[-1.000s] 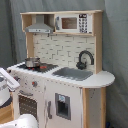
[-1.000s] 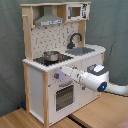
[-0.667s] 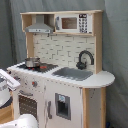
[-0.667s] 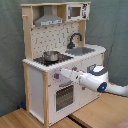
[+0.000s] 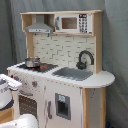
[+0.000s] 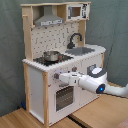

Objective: Play with the kitchen

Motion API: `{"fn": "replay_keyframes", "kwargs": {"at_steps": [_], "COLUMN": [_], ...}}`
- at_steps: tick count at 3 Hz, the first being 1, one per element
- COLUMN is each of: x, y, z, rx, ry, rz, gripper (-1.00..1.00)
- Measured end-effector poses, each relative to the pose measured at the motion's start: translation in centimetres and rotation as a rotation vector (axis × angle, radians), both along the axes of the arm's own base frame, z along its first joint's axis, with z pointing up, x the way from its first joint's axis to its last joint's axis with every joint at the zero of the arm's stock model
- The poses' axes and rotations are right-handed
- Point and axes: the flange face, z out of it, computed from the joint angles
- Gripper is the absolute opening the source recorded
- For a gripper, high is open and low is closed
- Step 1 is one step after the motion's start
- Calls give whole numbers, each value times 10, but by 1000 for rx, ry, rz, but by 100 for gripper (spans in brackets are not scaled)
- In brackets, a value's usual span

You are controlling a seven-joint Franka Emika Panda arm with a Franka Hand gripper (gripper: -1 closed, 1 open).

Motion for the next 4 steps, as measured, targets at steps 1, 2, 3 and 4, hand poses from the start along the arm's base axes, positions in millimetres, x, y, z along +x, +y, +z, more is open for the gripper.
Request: {"fn": "replay_keyframes", "kwargs": {"at_steps": [1, 2, 3, 4], "x": [-1, 3, 18, -13], "y": [6, 12, 23, 53], "z": [-11, -15, -17, 7], "rx": [-112, -210, -261, -254], "ry": [19, 22, 29, -11], "rz": [8, 11, 17, 46], "gripper": [100, 100, 100, 100]}}
